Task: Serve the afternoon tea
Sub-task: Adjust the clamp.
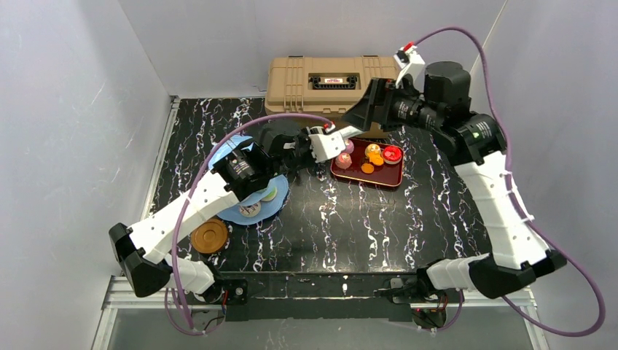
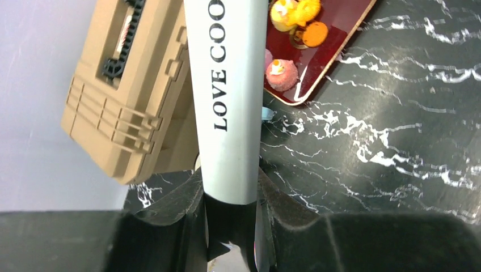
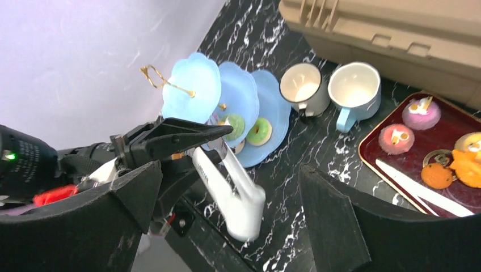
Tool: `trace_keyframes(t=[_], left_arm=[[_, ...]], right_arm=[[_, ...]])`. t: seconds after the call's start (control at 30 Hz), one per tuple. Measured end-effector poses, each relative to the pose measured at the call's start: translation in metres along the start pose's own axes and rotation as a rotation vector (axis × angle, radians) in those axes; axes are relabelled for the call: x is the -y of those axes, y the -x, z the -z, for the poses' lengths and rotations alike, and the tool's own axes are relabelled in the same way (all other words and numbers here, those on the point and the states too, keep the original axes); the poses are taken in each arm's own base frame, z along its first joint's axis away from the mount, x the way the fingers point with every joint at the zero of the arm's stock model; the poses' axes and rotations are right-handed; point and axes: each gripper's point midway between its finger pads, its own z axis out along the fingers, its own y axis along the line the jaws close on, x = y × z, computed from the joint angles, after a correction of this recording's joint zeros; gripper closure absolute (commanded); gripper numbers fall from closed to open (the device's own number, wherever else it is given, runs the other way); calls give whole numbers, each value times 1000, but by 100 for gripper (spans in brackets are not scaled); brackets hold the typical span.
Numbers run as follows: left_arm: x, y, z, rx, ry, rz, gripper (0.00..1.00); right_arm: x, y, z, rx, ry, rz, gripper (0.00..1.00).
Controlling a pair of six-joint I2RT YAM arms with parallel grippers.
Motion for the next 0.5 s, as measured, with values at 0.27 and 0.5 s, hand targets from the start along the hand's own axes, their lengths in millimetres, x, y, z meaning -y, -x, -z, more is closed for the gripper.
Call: trace_keyframes(t=[0.27,0.5], left_arm=[[-29,12,13,11,152,207,100],[-42,37,17,78,170,284,100]], right_arm=[[-8,14,17,150,13,-40,1],[2,3,-11,127,44,-129,2]])
